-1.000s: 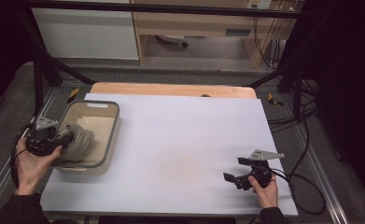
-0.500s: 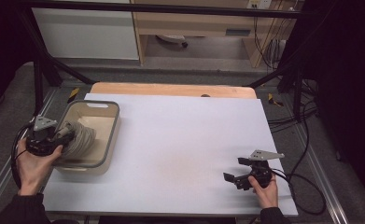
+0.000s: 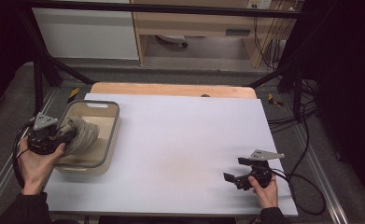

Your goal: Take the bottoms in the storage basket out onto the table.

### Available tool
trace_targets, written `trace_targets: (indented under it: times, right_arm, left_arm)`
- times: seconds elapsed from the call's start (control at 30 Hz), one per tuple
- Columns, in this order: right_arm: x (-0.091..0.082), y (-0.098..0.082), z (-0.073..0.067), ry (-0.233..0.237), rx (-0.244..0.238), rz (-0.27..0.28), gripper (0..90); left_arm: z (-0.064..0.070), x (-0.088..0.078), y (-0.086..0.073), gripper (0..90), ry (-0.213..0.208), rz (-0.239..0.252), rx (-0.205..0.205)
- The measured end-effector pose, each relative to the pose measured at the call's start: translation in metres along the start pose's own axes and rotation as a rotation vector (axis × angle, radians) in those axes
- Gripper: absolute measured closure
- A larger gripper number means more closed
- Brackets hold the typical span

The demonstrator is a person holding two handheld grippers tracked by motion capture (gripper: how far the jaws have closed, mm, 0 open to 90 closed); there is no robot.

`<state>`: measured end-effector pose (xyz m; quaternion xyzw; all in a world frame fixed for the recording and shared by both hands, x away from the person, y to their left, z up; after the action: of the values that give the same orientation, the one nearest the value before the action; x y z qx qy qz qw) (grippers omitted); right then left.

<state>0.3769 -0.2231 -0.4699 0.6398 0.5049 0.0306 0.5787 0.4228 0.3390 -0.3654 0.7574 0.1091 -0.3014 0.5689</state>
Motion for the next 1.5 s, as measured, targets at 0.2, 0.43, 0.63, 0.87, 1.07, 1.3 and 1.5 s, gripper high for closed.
trace_targets:
  times: [0.2, 0.43, 0.63, 0.87, 1.07, 1.3, 1.5]
  right_arm:
    - [0.000, 0.000, 0.000, 0.000, -0.001, 0.001, 0.5]
    - [0.001, 0.000, 0.000, 0.000, -0.001, 0.002, 0.5]
    - [0.000, 0.000, 0.000, -0.001, -0.001, 0.000, 0.5]
    - [0.000, 0.000, 0.000, 0.001, -0.003, 0.002, 0.5]
    - [0.000, 0.000, 0.000, 0.000, -0.001, 0.001, 0.5]
    - [0.000, 0.000, 0.000, -0.001, -0.001, -0.001, 0.6]
    - [0.000, 0.000, 0.000, -0.001, -0.001, 0.000, 0.5]
  left_arm:
    - [0.002, -0.002, 0.004, 65.1, 0.001, 0.024, -0.003]
    - [0.002, -0.006, 0.008, 65.1, 0.001, 0.052, -0.018]
    - [0.002, -0.008, 0.009, 65.1, -0.001, 0.075, -0.030]
    - [0.006, -0.009, 0.012, 65.1, -0.004, 0.098, -0.036]
    - [0.008, -0.012, 0.016, 65.1, -0.011, 0.123, -0.047]
    - [0.011, -0.015, 0.018, 65.1, -0.013, 0.144, -0.054]
    - [0.012, -0.018, 0.022, 65.1, -0.021, 0.166, -0.063]
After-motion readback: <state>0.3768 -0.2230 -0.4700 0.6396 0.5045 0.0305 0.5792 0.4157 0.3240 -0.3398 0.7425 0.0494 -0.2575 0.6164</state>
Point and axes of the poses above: each handheld gripper's, and its own axes: x roughly forward along the jaws, y roughly out of its top, z roughly to its right, the point moved 6 cm from there along x, roughly forward along the jaws, and after that the axes turned 5 degrees about x, right-handed, at the moved point
